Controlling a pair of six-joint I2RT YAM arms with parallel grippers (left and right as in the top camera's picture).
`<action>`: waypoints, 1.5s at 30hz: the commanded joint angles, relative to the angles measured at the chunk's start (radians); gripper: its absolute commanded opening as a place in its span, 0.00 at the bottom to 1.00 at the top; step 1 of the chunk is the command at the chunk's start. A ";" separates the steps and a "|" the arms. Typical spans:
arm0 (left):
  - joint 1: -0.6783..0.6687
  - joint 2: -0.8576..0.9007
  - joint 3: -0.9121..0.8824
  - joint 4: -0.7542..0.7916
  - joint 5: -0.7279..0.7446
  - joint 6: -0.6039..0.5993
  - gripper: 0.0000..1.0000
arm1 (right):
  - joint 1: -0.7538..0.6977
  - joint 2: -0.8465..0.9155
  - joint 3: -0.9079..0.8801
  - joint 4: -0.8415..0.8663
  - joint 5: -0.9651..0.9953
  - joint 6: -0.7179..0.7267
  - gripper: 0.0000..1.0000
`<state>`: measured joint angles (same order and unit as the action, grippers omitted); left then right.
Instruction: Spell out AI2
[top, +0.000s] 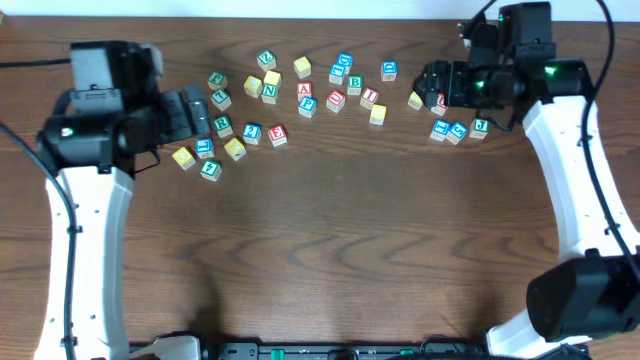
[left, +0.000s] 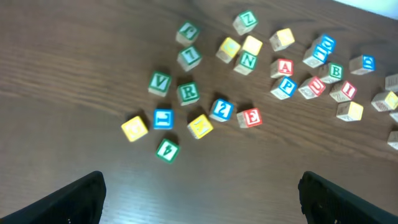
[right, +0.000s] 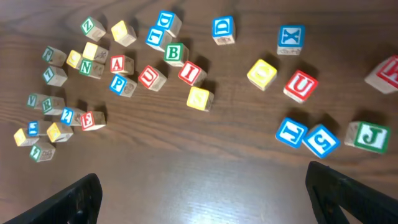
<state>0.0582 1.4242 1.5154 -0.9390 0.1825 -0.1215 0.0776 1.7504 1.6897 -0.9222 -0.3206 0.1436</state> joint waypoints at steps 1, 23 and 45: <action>-0.036 0.008 0.029 0.030 -0.043 0.020 0.97 | 0.002 0.014 0.029 0.001 0.008 -0.019 0.99; -0.045 0.090 0.029 0.058 -0.034 -0.023 0.99 | 0.074 0.017 0.029 0.013 0.114 0.043 0.94; -0.105 0.127 0.029 0.077 -0.045 -0.026 0.93 | 0.114 0.017 0.028 -0.007 0.269 0.191 0.86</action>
<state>-0.0486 1.5486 1.5173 -0.8543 0.1505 -0.1383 0.1875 1.7645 1.6901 -0.9161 -0.1200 0.2821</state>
